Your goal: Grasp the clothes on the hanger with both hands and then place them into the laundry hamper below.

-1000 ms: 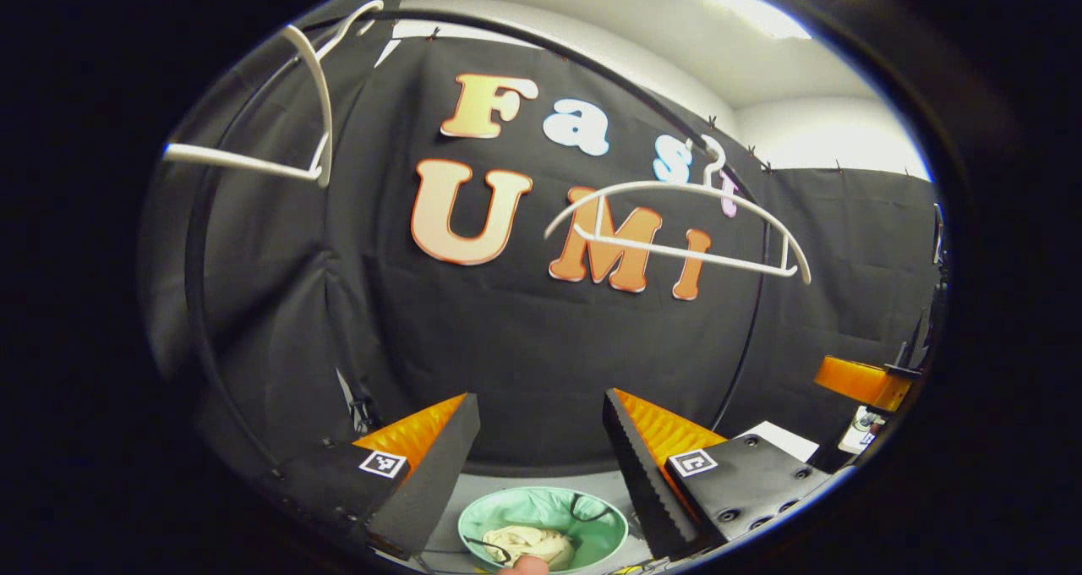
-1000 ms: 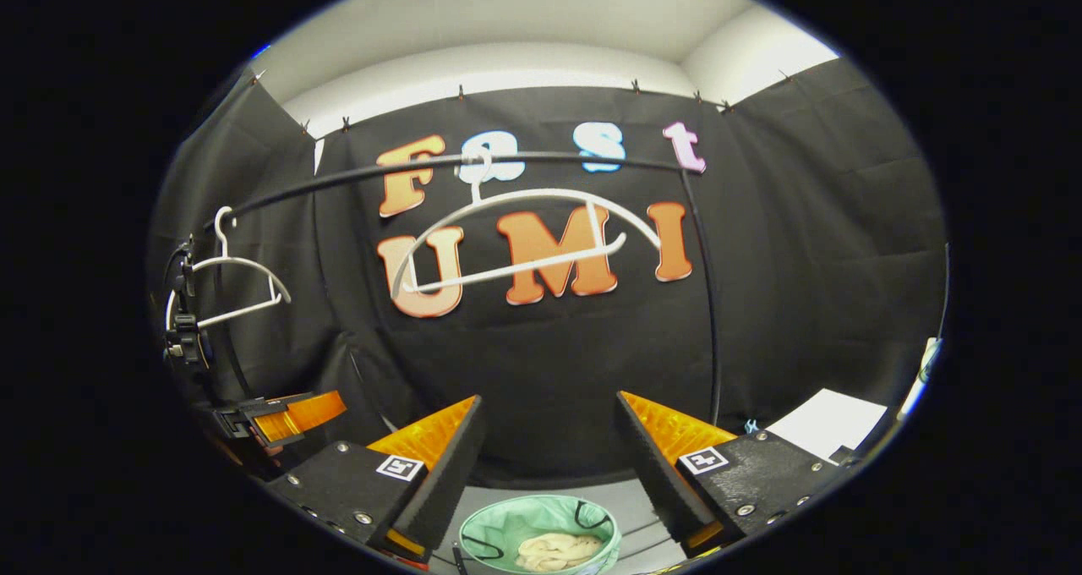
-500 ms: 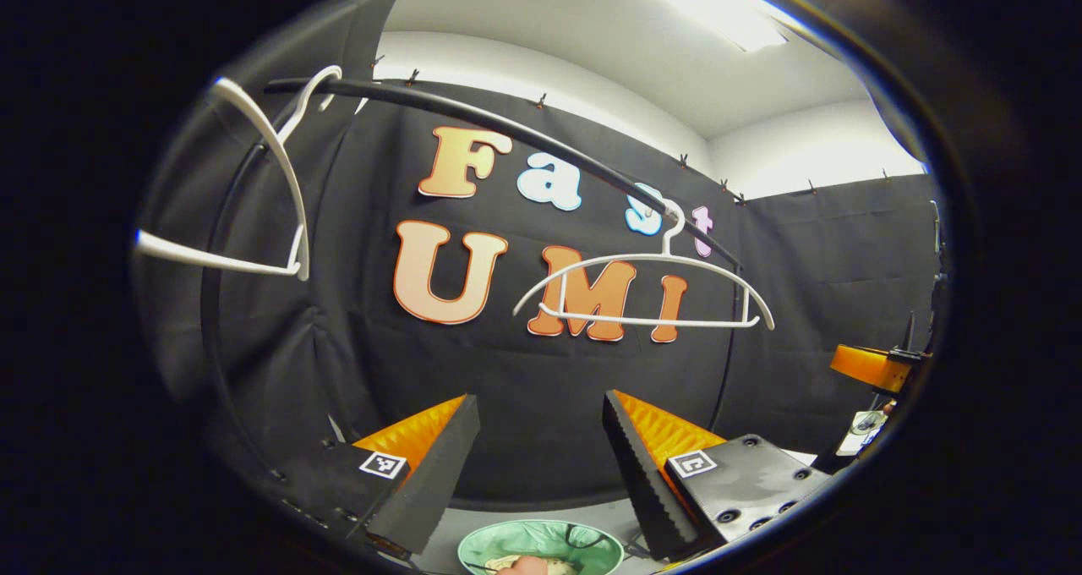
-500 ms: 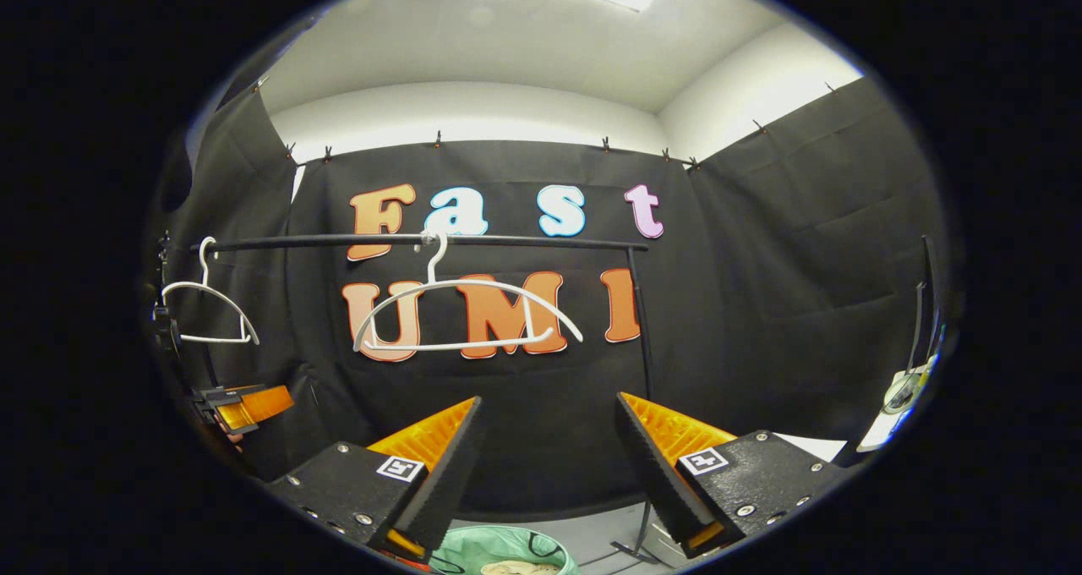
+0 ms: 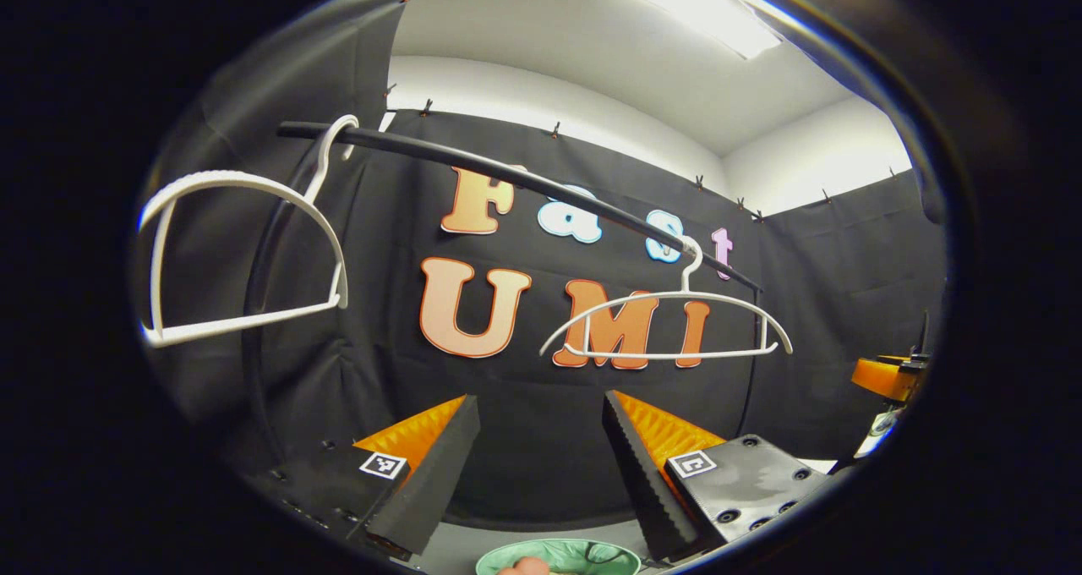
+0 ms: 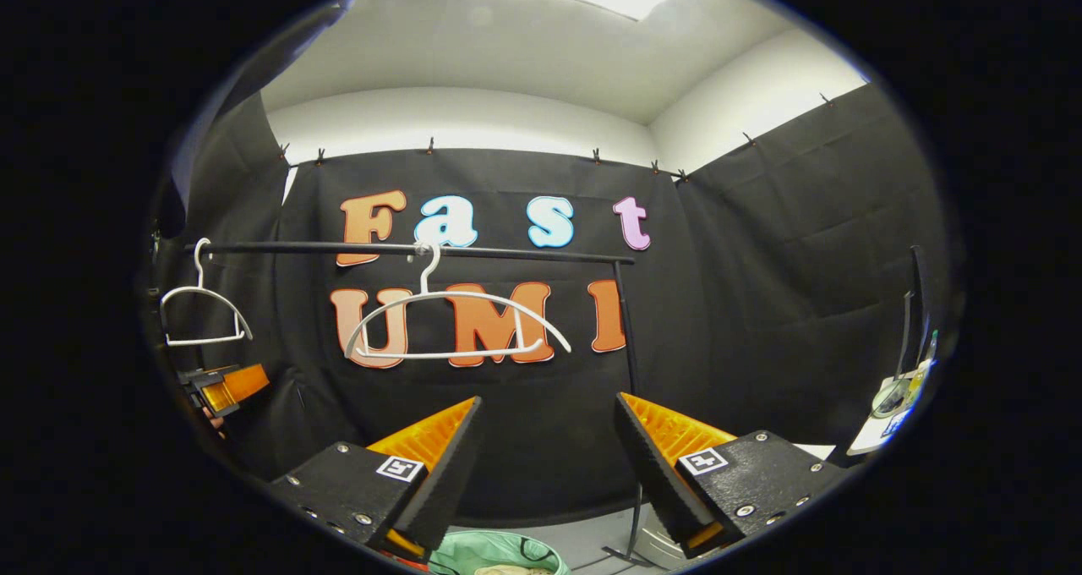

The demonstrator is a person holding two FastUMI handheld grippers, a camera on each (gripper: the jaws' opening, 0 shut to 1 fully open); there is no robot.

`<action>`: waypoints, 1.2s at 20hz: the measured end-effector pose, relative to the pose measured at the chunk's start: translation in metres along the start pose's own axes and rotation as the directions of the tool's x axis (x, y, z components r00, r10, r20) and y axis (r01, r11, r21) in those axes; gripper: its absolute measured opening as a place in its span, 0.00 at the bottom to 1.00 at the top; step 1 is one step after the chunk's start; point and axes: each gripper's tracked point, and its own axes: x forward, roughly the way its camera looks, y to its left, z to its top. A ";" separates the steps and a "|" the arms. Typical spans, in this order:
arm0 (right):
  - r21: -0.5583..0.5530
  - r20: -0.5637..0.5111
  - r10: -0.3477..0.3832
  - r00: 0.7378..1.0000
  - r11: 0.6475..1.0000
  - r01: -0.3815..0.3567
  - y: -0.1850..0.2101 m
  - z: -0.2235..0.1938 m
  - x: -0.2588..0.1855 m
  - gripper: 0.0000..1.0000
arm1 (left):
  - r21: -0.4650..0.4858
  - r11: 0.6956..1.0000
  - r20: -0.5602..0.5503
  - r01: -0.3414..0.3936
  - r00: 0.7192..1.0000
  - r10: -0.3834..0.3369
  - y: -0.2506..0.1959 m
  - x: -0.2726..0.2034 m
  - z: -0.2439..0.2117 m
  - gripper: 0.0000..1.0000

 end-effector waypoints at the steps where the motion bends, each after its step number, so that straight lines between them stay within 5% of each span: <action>1: 0.000 -0.002 0.000 1.000 1.000 0.000 -0.002 -0.001 0.001 0.94 | 0.002 1.000 0.003 -0.007 1.000 0.007 0.002 0.000 0.001 1.00; 24: 0.011 -0.050 -0.001 0.999 1.000 0.002 0.002 -0.025 -0.006 0.94 | 0.038 0.999 -0.006 0.022 1.000 -0.022 -0.009 -0.002 -0.003 0.97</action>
